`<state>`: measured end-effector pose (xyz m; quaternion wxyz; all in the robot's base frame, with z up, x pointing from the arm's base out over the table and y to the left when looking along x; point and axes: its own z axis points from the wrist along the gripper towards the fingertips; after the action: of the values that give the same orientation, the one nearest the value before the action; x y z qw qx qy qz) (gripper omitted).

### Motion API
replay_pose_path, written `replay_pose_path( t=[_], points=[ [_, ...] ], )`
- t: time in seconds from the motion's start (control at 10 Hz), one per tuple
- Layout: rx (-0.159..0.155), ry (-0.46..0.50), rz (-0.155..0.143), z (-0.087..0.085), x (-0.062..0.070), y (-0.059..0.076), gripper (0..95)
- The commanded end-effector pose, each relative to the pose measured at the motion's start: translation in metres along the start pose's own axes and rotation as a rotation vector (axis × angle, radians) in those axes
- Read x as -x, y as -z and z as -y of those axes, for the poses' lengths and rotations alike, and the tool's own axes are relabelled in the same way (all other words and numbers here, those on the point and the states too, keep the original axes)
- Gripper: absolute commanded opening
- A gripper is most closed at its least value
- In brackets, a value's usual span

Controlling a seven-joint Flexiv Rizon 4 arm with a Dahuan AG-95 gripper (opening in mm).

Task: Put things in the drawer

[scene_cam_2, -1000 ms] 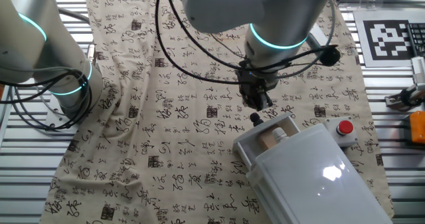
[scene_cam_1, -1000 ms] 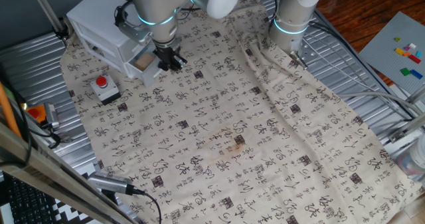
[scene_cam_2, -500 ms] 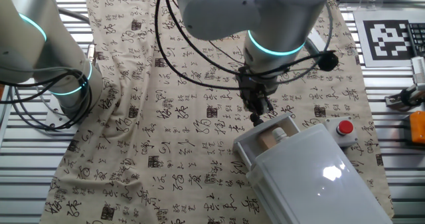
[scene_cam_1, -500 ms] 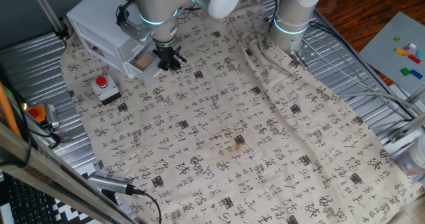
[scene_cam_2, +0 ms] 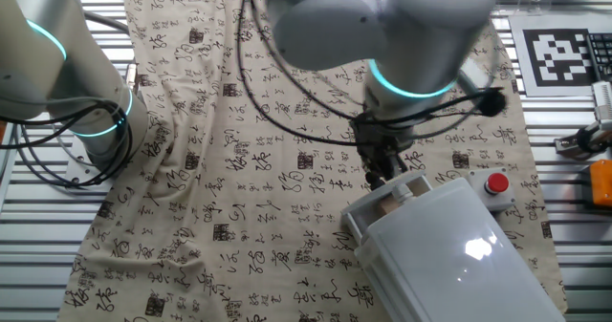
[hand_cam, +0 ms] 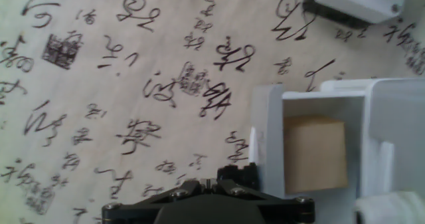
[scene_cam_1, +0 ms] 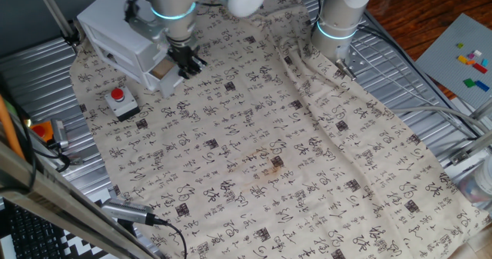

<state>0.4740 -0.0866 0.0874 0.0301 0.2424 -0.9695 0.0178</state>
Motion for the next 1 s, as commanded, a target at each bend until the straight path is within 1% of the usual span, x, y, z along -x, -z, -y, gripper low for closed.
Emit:
replay_pose_path(
  t=[0.1, 0.2, 0.3, 0.4, 0.5, 0.7, 0.8, 0.9, 1.0],
  points=[
    [-0.013, 0.009, 0.008, 0.005, -0.001, -0.003, 0.0],
    [-0.008, 0.007, 0.007, 0.007, 0.000, -0.003, 0.0],
    [-0.004, 0.000, 0.004, 0.007, 0.002, 0.000, 0.0],
    [-0.001, -0.007, -0.014, 0.005, 0.006, 0.010, 0.0],
    [0.001, -0.008, -0.010, 0.004, 0.007, 0.011, 0.0],
    [0.003, -0.028, -0.007, -0.001, 0.011, 0.008, 0.0],
    [0.001, -0.020, -0.008, -0.005, 0.014, 0.007, 0.0],
    [0.005, -0.070, -0.006, -0.006, 0.015, 0.006, 0.0],
    [0.010, -0.056, -0.012, -0.006, 0.014, 0.005, 0.0]
  ],
)
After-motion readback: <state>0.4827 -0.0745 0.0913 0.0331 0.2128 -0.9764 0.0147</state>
